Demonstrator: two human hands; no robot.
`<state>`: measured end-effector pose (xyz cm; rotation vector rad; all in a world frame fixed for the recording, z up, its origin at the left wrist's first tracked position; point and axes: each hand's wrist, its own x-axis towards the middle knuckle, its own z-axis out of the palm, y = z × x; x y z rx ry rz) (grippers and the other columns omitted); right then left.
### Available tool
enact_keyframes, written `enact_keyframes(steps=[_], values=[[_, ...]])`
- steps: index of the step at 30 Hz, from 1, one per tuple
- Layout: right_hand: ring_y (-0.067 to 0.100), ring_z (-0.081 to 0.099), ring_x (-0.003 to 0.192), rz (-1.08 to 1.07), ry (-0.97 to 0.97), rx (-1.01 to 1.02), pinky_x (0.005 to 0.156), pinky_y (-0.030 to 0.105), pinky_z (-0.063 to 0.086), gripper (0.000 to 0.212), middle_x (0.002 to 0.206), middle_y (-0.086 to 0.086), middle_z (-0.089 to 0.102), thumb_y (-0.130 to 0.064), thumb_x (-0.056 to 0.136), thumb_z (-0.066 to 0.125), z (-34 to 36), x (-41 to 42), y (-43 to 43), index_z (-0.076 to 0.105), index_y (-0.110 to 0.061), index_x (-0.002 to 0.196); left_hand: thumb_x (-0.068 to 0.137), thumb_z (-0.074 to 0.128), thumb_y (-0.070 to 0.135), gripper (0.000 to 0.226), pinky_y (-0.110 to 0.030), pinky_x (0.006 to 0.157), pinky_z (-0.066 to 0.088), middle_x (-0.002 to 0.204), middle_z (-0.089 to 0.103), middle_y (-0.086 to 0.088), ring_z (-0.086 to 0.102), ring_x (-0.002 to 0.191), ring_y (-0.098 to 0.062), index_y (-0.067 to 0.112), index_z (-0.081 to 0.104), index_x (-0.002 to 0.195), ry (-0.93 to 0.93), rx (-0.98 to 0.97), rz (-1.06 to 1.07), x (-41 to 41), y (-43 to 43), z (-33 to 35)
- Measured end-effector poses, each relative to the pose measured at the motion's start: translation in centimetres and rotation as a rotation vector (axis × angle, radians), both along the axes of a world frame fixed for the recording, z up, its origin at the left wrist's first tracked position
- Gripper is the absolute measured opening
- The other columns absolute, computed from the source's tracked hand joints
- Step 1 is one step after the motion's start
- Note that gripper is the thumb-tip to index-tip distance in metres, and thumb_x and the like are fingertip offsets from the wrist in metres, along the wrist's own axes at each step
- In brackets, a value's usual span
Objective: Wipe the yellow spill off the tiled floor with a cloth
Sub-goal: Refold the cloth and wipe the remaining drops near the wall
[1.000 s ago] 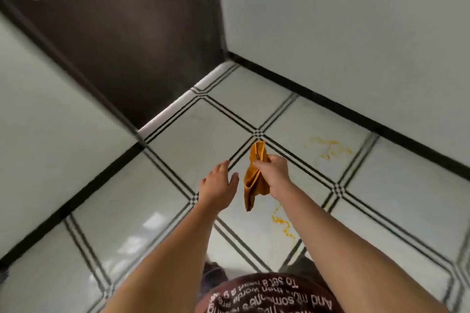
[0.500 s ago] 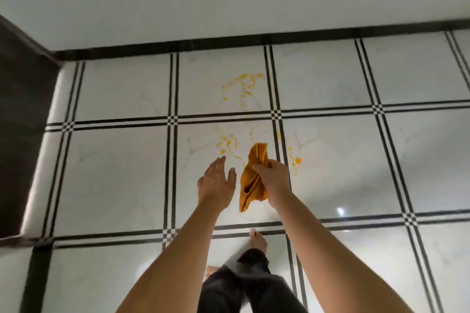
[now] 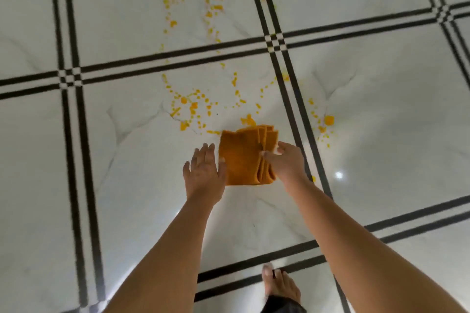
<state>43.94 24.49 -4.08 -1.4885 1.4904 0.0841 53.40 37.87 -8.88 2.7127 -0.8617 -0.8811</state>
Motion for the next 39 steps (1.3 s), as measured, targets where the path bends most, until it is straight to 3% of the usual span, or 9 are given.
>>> enact_keyframes(steps=[3,4,6,9,15,22,27,33,39], values=[[0.028,0.049,0.121,0.234,0.068,-0.226,0.088,0.023,0.034,0.042,0.128,0.011,0.054,-0.023,0.09,0.057,-6.5,0.0,1.1,0.051,-0.008,0.128,0.098,0.017,0.042,0.055,-0.043,0.114,0.008,0.156,0.017,-0.002,0.01,0.144,-0.019,0.017,0.021,0.148,-0.051,-0.003,-0.035,0.2,0.2,-6.5],[0.025,0.042,0.129,0.303,0.059,-0.281,0.096,0.024,0.032,0.048,0.137,0.011,0.048,-0.027,0.092,0.054,-8.6,0.3,1.5,0.044,-0.009,0.135,0.095,0.014,0.043,0.06,-0.045,0.113,0.01,0.155,0.022,-0.004,0.014,0.144,-0.02,0.015,0.025,0.146,-0.084,-0.03,-0.023,0.5,0.3,-8.1],[0.02,0.018,0.142,0.445,0.072,-0.333,0.113,0.031,0.015,0.058,0.153,0.007,0.026,-0.038,0.095,0.045,-11.9,1.2,2.7,0.028,-0.016,0.146,0.09,0.019,0.041,0.062,-0.05,0.11,0.02,0.148,0.036,-0.007,0.028,0.139,-0.024,0.011,0.038,0.141,-0.17,-0.108,-0.001,0.8,0.9,-10.4],[0.017,-0.01,0.143,0.604,0.19,-0.524,0.113,0.045,-0.007,0.068,0.158,-0.001,0.0,-0.062,0.09,0.028,-15.4,1.6,4.8,0.008,-0.033,0.148,0.091,0.031,0.033,0.053,-0.049,0.108,0.021,0.144,0.043,-0.008,0.037,0.134,-0.025,0.011,0.042,0.138,-0.326,-0.178,-0.089,1.0,2.1,-12.5],[0.031,-0.012,0.143,0.669,0.241,-0.717,0.108,0.062,-0.004,0.061,0.158,0.001,-0.007,-0.07,0.085,0.019,-18.1,5.0,0.0,-0.009,-0.055,0.138,0.091,0.031,0.035,0.058,-0.046,0.11,0.013,0.148,0.036,-0.011,0.031,0.137,-0.027,0.008,0.034,0.143,-0.42,-0.172,-0.084,1.1,2.2,-13.5],[0.033,0.004,0.144,0.905,0.214,-0.808,0.105,0.068,0.012,0.058,0.156,-0.01,0.014,-0.068,0.087,0.021,-17.6,-3.3,3.4,0.017,-0.051,0.142,0.091,0.03,0.035,0.059,-0.049,0.11,0.013,0.151,0.032,-0.007,0.029,0.139,-0.024,0.011,0.032,0.145,-0.398,-0.128,-0.1,2.2,2.6,-13.8],[0.029,-0.013,0.143,0.679,0.3,-0.717,0.108,0.063,-0.006,0.06,0.157,-0.014,-0.001,-0.07,0.085,0.015,-17.9,4.0,-0.9,-0.001,-0.055,0.14,0.093,0.028,0.035,0.058,-0.047,0.111,0.012,0.151,0.03,-0.008,0.025,0.14,-0.024,0.01,0.03,0.146,-0.438,-0.148,-0.097,1.9,2.7,-14.1],[0.03,-0.004,0.144,0.856,0.256,-0.802,0.109,0.062,0.003,0.061,0.157,-0.01,0.008,-0.069,0.087,0.017,-17.6,-5.1,3.9,0.014,-0.048,0.145,0.091,0.031,0.035,0.059,-0.048,0.11,0.013,0.151,0.03,-0.009,0.026,0.14,-0.026,0.01,0.031,0.145,-0.456,-0.169,-0.093,1.6,2.3,-13.8],[0.027,-0.008,0.144,0.624,0.297,-0.75,0.109,0.063,-0.002,0.061,0.156,-0.014,0.0,-0.068,0.086,0.016,-18.1,-0.7,-0.2,0.0,-0.051,0.142,0.091,0.032,0.036,0.058,-0.048,0.11,0.017,0.15,0.032,-0.009,0.03,0.139,-0.026,0.011,0.034,0.144,-0.434,-0.201,-0.233,-0.6,0.5,-13.5]])
